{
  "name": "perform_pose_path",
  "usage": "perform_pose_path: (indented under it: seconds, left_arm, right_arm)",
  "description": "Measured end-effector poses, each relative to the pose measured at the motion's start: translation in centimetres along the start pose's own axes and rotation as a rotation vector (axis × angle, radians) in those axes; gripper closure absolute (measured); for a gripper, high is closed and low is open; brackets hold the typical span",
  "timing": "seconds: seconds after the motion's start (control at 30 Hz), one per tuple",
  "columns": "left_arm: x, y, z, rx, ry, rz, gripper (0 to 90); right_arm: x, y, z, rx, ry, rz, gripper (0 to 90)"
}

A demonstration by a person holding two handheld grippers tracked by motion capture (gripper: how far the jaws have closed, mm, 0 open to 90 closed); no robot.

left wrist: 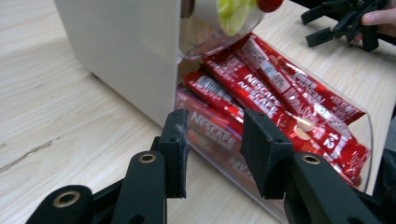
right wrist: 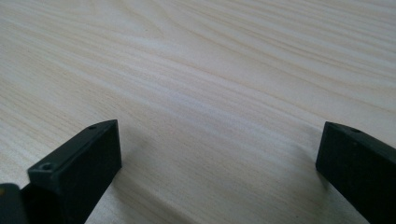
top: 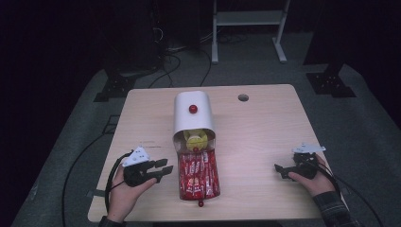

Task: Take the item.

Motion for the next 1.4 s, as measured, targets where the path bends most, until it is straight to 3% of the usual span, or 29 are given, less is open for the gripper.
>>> perform_pose_path:
  seconds: [0.53,1.4]
  left_arm:
    - [2.0,1.0,-1.4,0.004,-0.050,-0.027,61.3]
    - [2.7,1.4,-3.5,-0.024,-0.070,-0.042,54.3]
  right_arm:
    - [0.0,0.0,0.0,0.000,0.000,0.000,0.0]
    - [0.0,0.0,0.0,0.000,0.000,0.000,0.0]
Point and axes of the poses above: each handheld gripper's, and its own axes: z roughly backward along the jaws, y roughly out of its top, x roughly to its right, the point moved 9 cm from there along -z, roughly forward along the jaws, and after that the axes turned 4 degrees about -z, right-handed, at the moved point
